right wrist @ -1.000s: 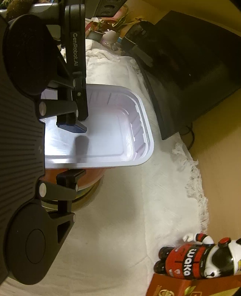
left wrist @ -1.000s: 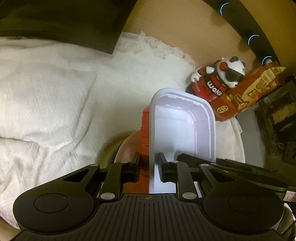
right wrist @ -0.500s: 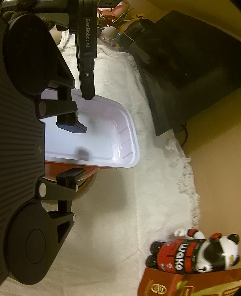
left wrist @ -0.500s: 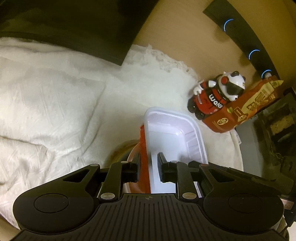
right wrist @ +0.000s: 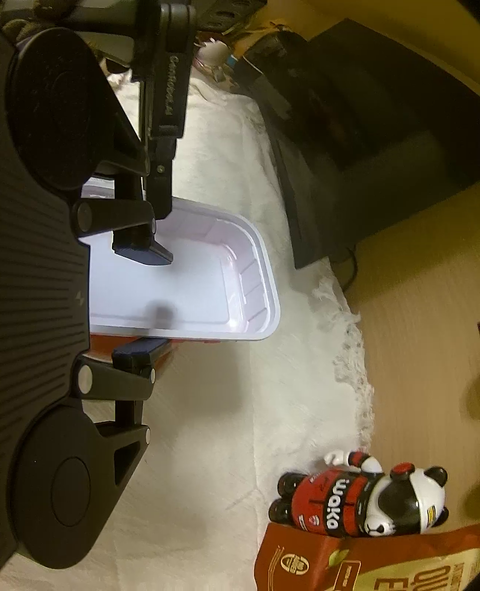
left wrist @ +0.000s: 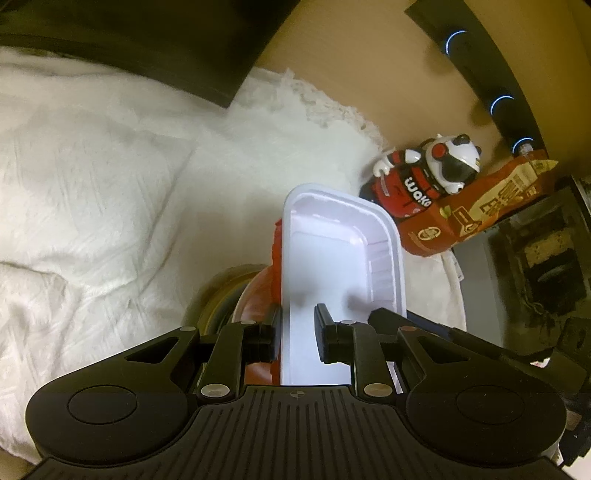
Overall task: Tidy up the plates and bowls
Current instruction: 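Lower the lavender tray onto the top of the bowl stack with both tools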
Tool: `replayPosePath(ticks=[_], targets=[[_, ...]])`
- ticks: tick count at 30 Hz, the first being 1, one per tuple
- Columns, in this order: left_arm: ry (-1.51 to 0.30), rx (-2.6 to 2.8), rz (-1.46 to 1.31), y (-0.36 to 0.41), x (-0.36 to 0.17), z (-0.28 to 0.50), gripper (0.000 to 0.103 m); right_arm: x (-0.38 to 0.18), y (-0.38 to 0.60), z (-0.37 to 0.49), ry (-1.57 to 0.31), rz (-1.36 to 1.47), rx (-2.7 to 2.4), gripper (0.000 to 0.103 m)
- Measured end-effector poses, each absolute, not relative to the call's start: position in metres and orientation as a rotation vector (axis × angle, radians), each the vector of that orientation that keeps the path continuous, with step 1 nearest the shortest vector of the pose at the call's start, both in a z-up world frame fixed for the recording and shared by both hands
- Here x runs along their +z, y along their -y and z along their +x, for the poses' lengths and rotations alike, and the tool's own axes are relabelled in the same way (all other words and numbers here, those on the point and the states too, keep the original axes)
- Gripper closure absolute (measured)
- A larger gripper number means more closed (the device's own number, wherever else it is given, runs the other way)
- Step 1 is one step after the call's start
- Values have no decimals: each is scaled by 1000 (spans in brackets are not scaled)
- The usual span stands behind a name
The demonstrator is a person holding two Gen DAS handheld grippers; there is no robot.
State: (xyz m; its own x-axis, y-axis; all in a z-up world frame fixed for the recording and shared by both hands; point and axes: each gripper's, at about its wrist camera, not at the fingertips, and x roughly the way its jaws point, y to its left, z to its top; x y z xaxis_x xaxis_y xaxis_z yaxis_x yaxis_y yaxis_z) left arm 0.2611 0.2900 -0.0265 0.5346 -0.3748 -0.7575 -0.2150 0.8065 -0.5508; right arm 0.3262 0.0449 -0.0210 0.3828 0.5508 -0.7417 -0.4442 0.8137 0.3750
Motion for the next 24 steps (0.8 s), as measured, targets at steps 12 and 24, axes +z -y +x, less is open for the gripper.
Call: replayPosePath(ticks=[12,24], targets=[[-1009,-113,-623,-291,-3,241,81,-14,-45,313,-998,128,656,56],[-1025,-95,-613,-291,-18,235,82,-27,-44,309,-1039,110,650,56]])
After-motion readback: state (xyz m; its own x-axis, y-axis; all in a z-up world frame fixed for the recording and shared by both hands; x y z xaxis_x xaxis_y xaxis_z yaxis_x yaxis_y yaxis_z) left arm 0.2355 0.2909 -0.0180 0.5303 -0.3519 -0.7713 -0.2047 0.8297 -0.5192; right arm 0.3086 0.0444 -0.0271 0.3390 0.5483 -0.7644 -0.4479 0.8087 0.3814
